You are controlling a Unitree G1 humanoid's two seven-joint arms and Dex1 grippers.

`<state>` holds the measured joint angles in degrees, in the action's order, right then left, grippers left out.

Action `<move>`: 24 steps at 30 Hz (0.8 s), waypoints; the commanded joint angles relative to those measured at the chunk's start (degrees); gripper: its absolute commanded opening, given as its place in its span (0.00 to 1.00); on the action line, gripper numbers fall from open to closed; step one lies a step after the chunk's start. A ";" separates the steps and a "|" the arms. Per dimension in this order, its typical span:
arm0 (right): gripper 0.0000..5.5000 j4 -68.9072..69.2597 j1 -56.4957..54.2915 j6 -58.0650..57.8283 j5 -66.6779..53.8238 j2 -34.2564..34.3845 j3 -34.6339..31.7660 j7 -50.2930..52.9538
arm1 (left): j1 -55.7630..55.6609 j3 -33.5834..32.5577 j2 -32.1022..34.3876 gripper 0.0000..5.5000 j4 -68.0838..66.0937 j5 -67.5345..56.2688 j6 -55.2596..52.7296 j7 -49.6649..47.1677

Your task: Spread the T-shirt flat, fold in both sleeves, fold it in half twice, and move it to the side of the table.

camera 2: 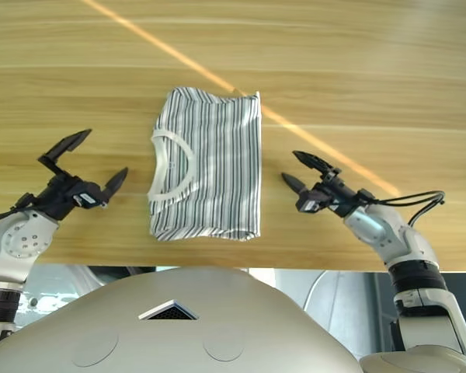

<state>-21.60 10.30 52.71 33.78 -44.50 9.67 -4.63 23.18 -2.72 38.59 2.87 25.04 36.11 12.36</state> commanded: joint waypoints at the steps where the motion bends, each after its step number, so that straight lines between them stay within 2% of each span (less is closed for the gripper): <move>1: 0.57 0.15 1.16 -1.59 2.20 -1.20 1.99 -2.08 | -0.90 -1.15 -2.52 0.98 0.82 -0.38 -2.62 -2.07; 3: 0.57 -0.71 0.16 -1.76 2.86 -0.89 2.58 -1.35 | -2.08 -0.13 -3.89 0.98 -1.62 -0.77 -4.27 -2.30; 7: 0.57 -1.18 -0.41 -1.46 2.55 -1.28 3.23 -0.65 | -2.05 2.53 -3.57 0.85 -5.68 -1.28 -5.55 0.35; 12: 0.57 0.36 -0.18 -1.16 2.80 -2.52 3.79 -0.94 | 3.17 1.69 4.59 0.69 -7.48 -1.72 -2.62 6.11; 18: 0.57 7.43 5.09 -1.28 0.36 -7.83 2.80 -4.93 | 13.75 -4.60 14.48 0.51 4.07 -6.60 -2.15 15.62; 21: 0.57 13.33 6.22 -1.65 -1.06 -8.81 3.39 -7.96 | 14.62 -1.30 16.46 0.42 14.91 -11.42 -1.32 21.39; 23: 0.57 15.22 5.62 -1.51 -1.39 -9.34 4.35 -10.51 | 11.49 1.29 17.14 0.36 16.68 -13.46 -1.72 24.71; 24: 0.57 15.61 5.20 -1.58 -1.26 -9.39 4.58 -11.32 | 9.26 2.61 16.92 0.36 15.89 -13.05 -1.93 25.68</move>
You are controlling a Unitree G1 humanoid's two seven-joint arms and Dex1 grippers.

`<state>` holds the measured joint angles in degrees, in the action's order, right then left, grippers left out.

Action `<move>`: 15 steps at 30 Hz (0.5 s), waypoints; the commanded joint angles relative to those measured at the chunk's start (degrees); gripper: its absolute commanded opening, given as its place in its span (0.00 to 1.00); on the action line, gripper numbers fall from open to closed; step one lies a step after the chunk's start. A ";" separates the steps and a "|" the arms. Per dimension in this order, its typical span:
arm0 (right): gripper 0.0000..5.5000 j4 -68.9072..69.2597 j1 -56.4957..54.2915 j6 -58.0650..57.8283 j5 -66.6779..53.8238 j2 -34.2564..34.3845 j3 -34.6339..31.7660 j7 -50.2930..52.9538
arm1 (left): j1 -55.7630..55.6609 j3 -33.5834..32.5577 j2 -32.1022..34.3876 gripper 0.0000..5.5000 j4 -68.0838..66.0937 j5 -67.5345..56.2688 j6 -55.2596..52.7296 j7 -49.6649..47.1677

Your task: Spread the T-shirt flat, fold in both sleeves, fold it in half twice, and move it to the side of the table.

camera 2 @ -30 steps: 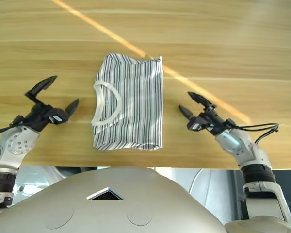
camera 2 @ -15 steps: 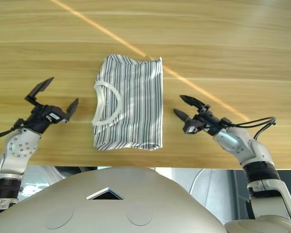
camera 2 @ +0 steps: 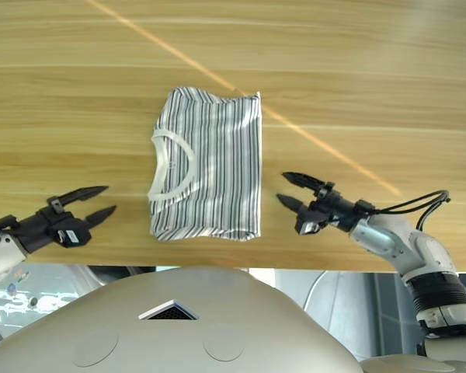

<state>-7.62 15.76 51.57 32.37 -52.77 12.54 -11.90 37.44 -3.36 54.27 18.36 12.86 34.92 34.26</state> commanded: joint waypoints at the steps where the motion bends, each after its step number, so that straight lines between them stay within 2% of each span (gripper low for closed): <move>1: 0.57 1.42 -1.18 -0.21 0.06 -1.13 2.18 -4.99 | -6.96 4.78 0.78 0.36 -0.22 -0.75 -0.87 4.72; 6: 0.57 0.48 -3.86 1.65 -0.85 -0.96 4.57 -8.16 | -14.42 12.51 -1.44 0.36 -5.55 -0.41 0.31 8.60; 9: 0.57 0.36 -3.31 2.64 -1.52 -2.57 4.68 -9.50 | -16.26 14.13 -1.04 0.36 -9.10 1.11 0.56 9.42; 11: 0.57 0.81 -1.84 2.85 -2.10 -3.80 4.20 -10.17 | -15.12 12.36 0.21 0.36 -9.47 1.07 0.29 8.91; 15: 0.57 5.73 4.16 2.42 -4.61 -5.24 3.97 -11.15 | -3.97 2.32 1.91 0.36 -5.73 -0.06 -0.04 6.10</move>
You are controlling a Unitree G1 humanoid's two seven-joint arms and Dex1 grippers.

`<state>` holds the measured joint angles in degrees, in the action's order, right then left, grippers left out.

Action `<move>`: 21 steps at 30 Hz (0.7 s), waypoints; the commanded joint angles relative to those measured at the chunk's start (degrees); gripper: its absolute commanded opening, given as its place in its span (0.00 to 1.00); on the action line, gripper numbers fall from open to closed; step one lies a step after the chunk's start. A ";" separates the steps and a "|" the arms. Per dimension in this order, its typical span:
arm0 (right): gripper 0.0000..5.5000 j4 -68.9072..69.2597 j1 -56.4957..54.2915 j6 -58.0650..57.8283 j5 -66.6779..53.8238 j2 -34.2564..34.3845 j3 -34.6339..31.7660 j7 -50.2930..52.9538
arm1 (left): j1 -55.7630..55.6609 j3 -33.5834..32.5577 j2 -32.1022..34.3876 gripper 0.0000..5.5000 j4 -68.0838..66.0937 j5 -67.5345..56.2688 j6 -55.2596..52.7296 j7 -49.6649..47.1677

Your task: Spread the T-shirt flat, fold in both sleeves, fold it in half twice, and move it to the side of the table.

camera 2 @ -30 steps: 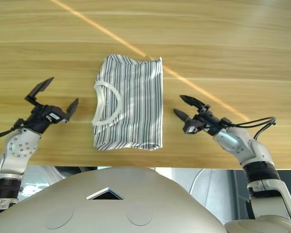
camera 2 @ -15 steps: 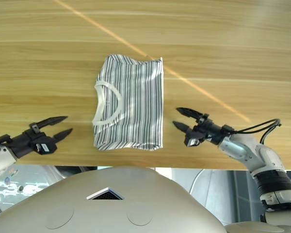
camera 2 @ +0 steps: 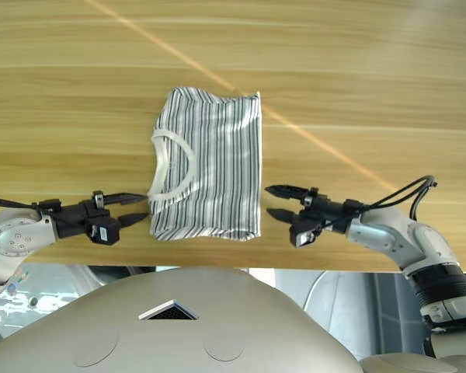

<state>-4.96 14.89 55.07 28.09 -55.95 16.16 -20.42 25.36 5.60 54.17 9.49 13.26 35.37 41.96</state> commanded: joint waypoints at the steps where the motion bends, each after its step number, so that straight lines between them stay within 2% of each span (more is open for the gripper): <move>1: 0.57 4.01 5.95 -1.26 -0.82 -2.36 0.12 -2.81 | 10.71 -7.79 2.21 0.36 4.42 -0.35 -0.28 -1.46; 5: 0.57 4.55 4.67 -1.92 -0.56 -2.01 -0.46 -3.67 | 11.51 -7.21 2.36 0.36 5.01 0.95 -0.25 -0.58; 12: 0.57 4.35 2.76 -1.94 -1.51 -1.72 -0.51 -4.85 | 5.93 4.67 -0.85 0.36 3.63 4.46 0.62 2.76; 21: 0.57 3.79 0.89 -1.99 -1.90 -0.07 0.13 -5.37 | -1.37 10.70 -2.59 0.36 -4.57 7.97 2.62 1.63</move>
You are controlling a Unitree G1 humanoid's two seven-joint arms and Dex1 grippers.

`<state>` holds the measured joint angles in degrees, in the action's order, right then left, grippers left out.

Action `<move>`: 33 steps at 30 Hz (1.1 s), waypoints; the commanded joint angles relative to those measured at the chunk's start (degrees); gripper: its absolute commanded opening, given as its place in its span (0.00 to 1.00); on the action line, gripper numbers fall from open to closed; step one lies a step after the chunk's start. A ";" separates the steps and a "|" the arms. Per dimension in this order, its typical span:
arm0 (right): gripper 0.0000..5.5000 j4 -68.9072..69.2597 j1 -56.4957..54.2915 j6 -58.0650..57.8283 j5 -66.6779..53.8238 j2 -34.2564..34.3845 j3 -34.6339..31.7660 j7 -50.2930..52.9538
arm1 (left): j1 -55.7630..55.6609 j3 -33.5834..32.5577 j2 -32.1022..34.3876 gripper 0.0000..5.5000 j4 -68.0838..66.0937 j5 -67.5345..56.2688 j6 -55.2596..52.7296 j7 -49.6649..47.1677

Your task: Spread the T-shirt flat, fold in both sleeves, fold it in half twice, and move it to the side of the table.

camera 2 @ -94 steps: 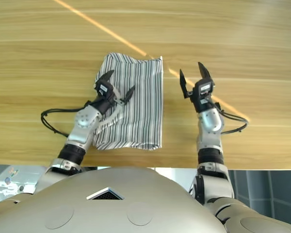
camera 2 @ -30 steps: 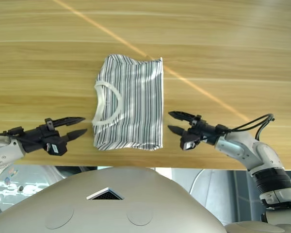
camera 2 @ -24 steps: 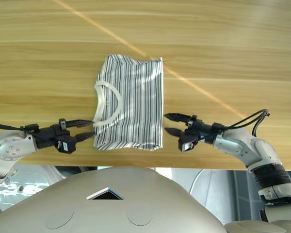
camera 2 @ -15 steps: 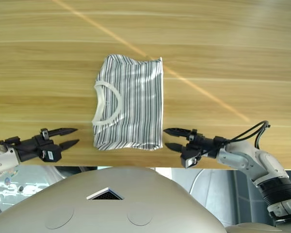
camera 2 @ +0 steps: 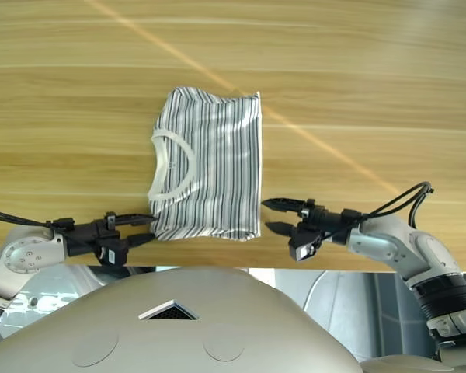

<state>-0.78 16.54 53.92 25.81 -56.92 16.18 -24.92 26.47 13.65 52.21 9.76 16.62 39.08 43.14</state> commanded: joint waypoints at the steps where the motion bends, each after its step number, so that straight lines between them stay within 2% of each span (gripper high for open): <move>1: 0.57 -0.61 -1.03 -0.70 0.41 1.03 0.22 -0.95 | -3.15 3.12 -0.76 0.36 -5.70 5.20 -0.91 0.15; 14: 0.57 2.22 0.28 1.66 -2.29 -0.30 3.84 -5.51 | -7.49 8.36 -0.89 0.36 -9.16 6.58 0.64 -1.35; 22: 0.57 -4.45 -6.60 2.51 -1.77 4.54 7.32 -7.04 | -8.29 11.00 -1.69 0.36 -9.75 6.18 1.48 -0.77; 26: 0.43 -8.93 -8.98 3.98 -1.58 5.98 7.98 -6.64 | -9.18 12.33 -2.55 0.35 -10.63 6.49 1.78 -1.16; 33: 0.17 -10.31 -9.29 5.57 -3.14 6.48 9.43 -7.67 | -10.41 13.53 -3.10 0.11 -12.57 6.69 2.47 -2.16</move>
<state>-10.63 7.53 59.89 22.12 -50.43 24.82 -31.28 15.45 25.08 48.86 1.32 18.21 43.95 39.34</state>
